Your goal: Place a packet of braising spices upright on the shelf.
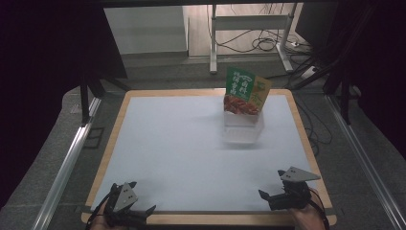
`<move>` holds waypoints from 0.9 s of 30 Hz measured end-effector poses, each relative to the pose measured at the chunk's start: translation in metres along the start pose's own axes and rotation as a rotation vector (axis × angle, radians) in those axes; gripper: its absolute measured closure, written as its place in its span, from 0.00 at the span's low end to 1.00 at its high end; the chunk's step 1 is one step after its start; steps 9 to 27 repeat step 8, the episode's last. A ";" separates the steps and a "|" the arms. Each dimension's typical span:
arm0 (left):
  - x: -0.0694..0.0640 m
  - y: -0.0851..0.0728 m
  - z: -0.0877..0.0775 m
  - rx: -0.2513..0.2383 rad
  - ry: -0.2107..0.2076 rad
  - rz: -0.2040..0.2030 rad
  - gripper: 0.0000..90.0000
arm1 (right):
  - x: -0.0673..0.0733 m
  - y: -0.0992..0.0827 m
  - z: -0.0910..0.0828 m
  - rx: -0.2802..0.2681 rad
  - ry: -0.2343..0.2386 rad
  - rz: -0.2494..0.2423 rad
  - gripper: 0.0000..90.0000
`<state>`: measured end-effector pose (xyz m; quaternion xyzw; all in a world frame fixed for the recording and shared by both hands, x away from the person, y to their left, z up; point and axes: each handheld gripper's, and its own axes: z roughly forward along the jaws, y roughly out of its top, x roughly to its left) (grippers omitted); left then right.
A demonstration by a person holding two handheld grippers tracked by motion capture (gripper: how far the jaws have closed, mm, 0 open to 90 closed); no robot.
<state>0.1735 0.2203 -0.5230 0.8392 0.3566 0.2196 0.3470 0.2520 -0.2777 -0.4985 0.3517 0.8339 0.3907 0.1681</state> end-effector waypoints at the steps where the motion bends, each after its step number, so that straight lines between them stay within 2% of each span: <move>1: 0.000 0.000 0.000 0.001 0.000 0.002 0.01 | 0.000 0.000 0.001 0.003 0.001 0.000 0.00; 7: -0.001 0.001 0.001 0.004 0.003 0.010 0.01 | -0.001 -0.002 0.004 0.031 0.011 0.004 0.00; 27: -0.001 0.001 0.001 0.005 0.003 0.011 0.01 | -0.001 -0.002 0.004 0.030 0.012 0.004 0.00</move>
